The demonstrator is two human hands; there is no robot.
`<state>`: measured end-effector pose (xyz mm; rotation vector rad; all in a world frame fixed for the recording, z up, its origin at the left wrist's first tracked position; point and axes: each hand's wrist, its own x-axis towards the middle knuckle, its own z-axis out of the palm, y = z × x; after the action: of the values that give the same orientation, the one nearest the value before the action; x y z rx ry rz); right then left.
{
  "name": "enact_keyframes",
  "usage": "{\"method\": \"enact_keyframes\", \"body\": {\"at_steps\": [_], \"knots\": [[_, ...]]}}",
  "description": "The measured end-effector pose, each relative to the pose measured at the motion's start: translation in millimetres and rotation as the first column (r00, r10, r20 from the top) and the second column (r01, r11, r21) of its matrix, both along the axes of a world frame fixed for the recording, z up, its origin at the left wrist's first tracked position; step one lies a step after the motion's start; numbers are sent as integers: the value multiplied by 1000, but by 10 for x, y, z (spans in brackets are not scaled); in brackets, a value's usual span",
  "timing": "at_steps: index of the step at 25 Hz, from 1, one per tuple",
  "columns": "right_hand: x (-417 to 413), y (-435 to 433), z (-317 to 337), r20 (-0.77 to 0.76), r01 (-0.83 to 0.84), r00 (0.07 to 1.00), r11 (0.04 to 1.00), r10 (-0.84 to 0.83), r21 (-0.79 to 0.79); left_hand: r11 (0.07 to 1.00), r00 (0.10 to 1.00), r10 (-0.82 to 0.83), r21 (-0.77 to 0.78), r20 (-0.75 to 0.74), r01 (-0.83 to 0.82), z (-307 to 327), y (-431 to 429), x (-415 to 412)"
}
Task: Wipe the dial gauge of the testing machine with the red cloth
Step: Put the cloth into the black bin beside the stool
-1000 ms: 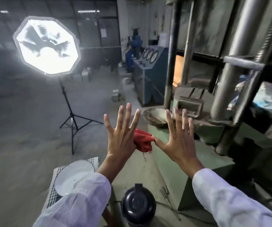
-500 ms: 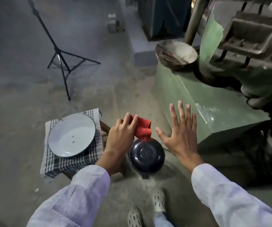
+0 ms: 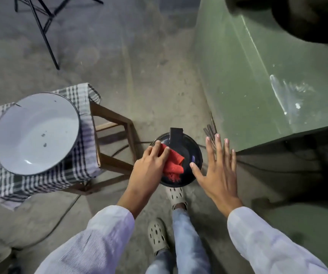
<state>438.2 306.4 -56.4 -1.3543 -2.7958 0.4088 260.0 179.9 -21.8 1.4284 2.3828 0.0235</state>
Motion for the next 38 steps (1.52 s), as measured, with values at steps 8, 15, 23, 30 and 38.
{"method": "enact_keyframes", "body": {"at_steps": [8, 15, 23, 30, 38], "knots": [[36, 196, -288, 52, 51, 997, 997, -48, -50, 995, 997, -53, -76, 47, 57, -222, -1, 156], [-23, 282, -245, 41, 90, 995, 995, -88, -47, 988, 990, -136, -66, 25, 137, -236, -25, 239], [23, 339, -321, 64, 96, 994, 994, -93, -54, 998, 998, -67, 8, 17, 67, -411, 372, 216], [-15, 421, -328, 59, 87, 995, 993, -83, -75, 987, 994, -30, 155, -103, 46, -574, 372, 106], [-32, 308, -59, 62, 71, 996, 997, -70, -15, 980, 986, -3, 194, -169, 36, -384, 352, -39]]}}
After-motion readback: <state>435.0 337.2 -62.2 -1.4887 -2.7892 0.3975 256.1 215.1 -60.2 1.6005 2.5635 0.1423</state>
